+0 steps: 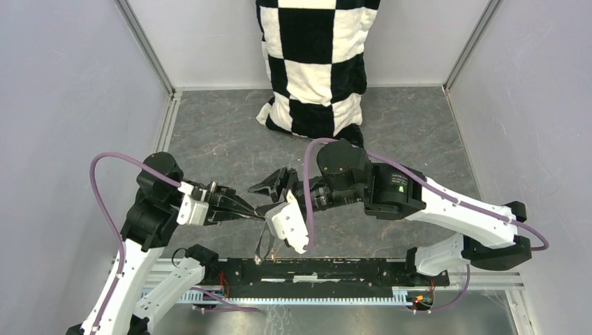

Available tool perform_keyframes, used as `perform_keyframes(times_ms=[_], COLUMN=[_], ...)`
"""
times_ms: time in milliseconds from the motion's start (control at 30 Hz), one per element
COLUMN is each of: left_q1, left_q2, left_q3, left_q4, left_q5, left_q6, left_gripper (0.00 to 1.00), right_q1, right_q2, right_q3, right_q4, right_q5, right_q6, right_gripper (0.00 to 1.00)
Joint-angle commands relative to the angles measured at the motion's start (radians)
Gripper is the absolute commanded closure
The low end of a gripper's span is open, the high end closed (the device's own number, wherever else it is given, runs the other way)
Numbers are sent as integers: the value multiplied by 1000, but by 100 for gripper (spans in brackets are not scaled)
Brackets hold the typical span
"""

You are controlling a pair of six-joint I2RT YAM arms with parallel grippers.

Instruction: Put the keys on the keyring

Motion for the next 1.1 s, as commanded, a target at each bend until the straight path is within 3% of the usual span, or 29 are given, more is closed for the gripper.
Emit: perform_keyframes(times_ms=[0,800,1067], left_q1=[-4,-4,-4], left_q2=[-8,-17,-16], left_q3=[35,42,41], left_q4=[-2,-29,-27], left_q5=[56,35,38], left_q6=[70,106,107], left_gripper=[98,98,98], right_q1=[-32,-105,-134], right_q2=[33,77,97], right_q3=[66,149,225], right_q4=[-82,-87,-166], right_q5=[-110,-246,-282], right_q6=[3,86,71], right_gripper=[47,47,44])
